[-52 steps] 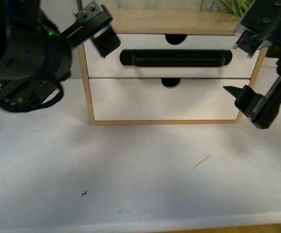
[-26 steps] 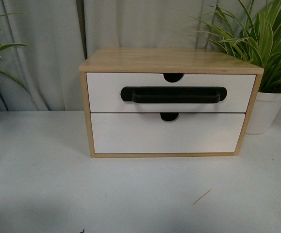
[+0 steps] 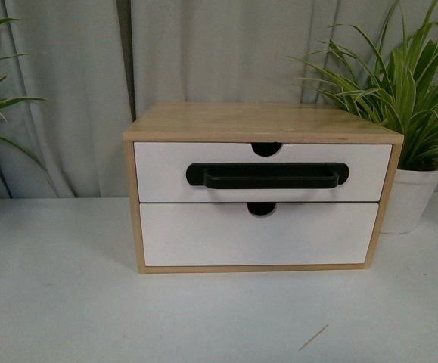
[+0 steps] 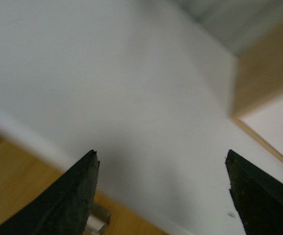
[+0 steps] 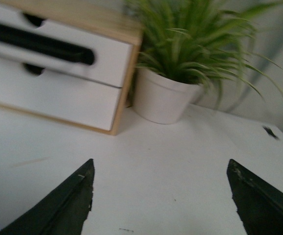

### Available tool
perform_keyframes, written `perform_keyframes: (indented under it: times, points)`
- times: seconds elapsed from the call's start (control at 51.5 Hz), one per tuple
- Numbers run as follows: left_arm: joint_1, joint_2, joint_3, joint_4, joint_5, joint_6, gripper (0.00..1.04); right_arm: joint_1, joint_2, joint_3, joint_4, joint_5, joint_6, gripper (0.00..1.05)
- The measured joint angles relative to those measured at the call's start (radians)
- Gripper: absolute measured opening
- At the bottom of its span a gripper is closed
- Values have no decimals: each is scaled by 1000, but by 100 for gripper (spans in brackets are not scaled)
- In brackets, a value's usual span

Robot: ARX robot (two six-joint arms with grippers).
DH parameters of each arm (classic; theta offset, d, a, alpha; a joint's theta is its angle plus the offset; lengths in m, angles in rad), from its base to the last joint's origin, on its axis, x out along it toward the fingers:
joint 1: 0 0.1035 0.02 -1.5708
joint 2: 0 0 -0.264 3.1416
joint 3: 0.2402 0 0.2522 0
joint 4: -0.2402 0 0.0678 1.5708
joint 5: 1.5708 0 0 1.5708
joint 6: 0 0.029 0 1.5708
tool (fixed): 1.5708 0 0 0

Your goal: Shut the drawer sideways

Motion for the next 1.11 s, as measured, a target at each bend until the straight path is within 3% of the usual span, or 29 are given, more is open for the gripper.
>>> perform_keyframes:
  times: [0.019, 0.039, 0.078, 0.155, 0.272, 0.35, 0.66, 0.738, 0.913, 1.107]
  points:
    - [24, -45, -10, 79, 117, 118, 74, 24, -13, -5, 0, 66, 57, 75]
    - [36, -74, -10, 132, 167, 193, 70, 59, -20, -16, 16, 132, 116, 69]
    - [63, -149, -6, 179, 264, 383, 61, 90, -37, -32, 25, 172, 169, 62]
    - [98, -215, -11, 140, 323, 557, 45, 112, -67, -36, -5, 191, 238, 44]
    - [140, -280, -11, 68, 363, 653, 21, 113, -114, -36, -48, 197, 267, 23]
    - [237, -337, -11, 21, 472, 677, 4, 113, -151, -36, -83, 196, 275, 3]
    - [264, -429, -11, -73, 484, 693, 4, 114, -227, -36, -161, 197, 280, 1]
    - [264, -456, -11, -101, 484, 695, 4, 114, -352, -35, -322, 195, 280, 1]
    - [264, -608, -10, -282, 486, 696, 4, 114, -391, -35, -332, 196, 280, 1]
    - [264, -643, -10, -295, 485, 696, 4, 114, -392, -35, -333, 195, 280, 1]
